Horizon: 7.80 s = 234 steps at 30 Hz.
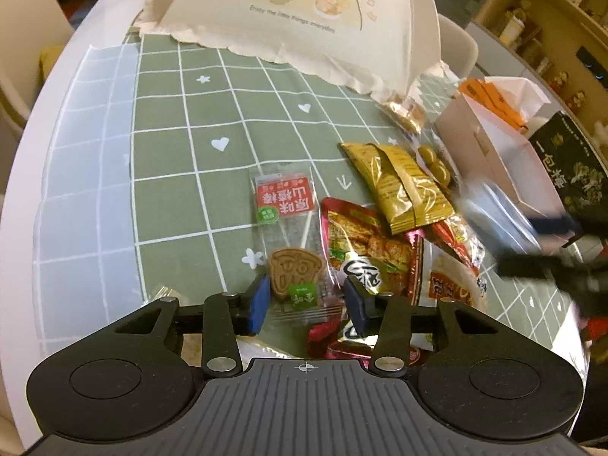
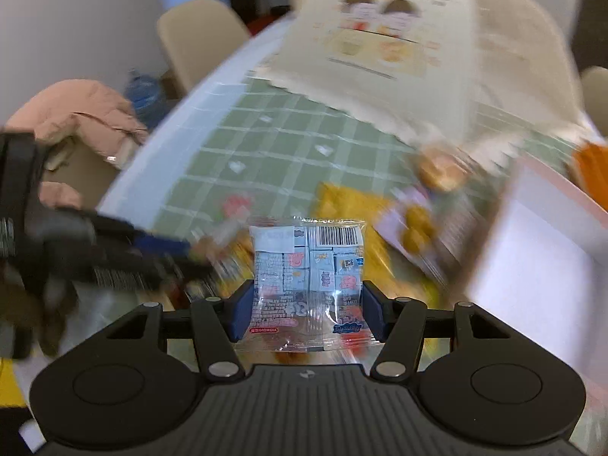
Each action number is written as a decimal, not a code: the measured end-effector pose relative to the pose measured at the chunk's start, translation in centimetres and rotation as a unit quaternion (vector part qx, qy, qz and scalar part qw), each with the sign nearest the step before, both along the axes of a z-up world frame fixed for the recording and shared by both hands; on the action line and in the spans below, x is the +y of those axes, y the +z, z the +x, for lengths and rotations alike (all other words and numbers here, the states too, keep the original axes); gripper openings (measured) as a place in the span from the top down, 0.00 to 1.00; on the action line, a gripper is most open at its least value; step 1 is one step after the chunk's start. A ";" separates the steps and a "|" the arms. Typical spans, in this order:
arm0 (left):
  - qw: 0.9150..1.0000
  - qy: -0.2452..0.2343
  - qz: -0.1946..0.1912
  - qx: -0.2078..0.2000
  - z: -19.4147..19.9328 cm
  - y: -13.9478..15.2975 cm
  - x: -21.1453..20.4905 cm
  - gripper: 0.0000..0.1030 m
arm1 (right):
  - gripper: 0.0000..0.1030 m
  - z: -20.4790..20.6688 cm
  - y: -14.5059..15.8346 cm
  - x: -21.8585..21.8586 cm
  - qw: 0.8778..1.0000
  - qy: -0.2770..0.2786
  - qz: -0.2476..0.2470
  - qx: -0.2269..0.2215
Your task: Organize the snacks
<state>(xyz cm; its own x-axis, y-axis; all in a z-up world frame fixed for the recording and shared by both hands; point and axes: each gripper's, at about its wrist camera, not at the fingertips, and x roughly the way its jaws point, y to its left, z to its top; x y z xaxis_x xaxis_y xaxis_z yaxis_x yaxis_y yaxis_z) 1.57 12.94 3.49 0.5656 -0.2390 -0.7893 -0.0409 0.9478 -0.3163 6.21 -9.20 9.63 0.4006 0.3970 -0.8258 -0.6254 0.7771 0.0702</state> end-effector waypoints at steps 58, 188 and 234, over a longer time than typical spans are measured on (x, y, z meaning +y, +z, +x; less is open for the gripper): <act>0.951 -0.277 0.136 0.013 -5.1 0.4 -21.7 0.58 | 0.34 -10.2 -6.1 -16.4 0.972 -0.235 0.016 0.018; 0.970 0.235 -0.045 -0.028 -5.5 3.1 3.5 0.64 | 0.64 -1.3 -5.0 -6.4 0.992 -0.108 0.017 0.059; 0.970 -0.240 0.034 -0.019 -3.4 5.2 -17.6 0.62 | 0.46 -10.5 -6.2 -12.5 0.974 -0.222 0.036 0.009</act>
